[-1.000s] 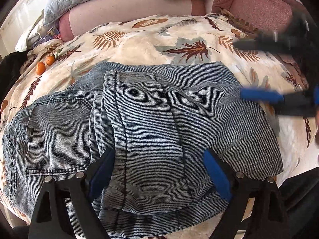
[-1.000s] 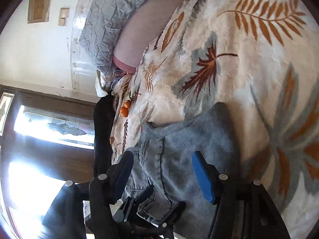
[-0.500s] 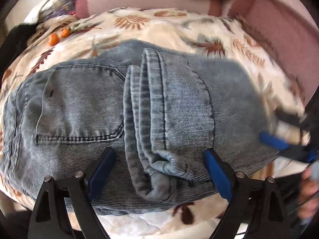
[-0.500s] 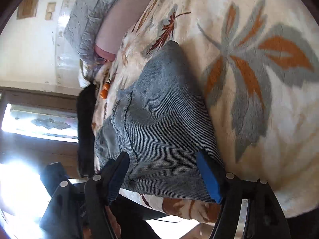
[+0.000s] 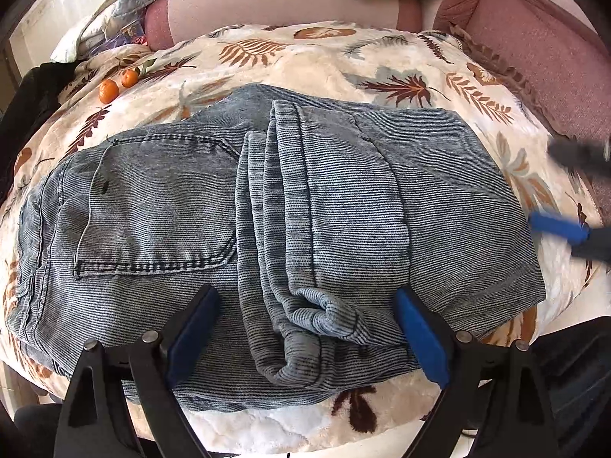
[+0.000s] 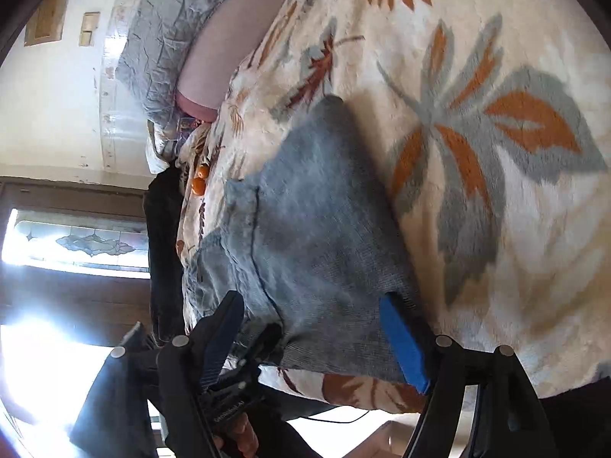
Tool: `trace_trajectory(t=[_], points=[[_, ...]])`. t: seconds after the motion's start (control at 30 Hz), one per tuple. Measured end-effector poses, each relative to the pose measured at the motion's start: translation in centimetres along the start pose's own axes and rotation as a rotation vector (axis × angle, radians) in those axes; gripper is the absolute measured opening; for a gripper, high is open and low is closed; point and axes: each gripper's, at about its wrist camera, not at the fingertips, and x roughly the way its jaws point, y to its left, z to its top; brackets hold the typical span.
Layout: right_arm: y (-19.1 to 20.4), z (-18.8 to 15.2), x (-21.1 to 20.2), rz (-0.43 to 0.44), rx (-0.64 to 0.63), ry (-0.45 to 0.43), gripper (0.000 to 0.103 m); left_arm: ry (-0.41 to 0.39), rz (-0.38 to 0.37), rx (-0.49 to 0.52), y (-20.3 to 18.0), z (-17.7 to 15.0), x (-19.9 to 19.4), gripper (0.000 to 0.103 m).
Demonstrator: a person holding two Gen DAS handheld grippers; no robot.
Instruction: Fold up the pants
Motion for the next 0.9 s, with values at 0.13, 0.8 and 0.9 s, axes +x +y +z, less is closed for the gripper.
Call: trace_trajectory(t=[0.13,0.8,0.9], points=[[3.3,4.3,0.3,0.029,-0.073,-0.016,0.077,-0.002,-0.005,-0.002,0.4,0.1,0.3,0.093],[0.1,-3.0,3.0,-0.091,-0.085,0.087,0.085,-0.087,0.058,-0.141,5.2,-1.0,-4.5,0.093],[2.2,-3.0,1.9,-0.078,-0.164,0.014,0.085,-0.11,0.098,-0.17,6.6,-1.7,-5.8,0.093]])
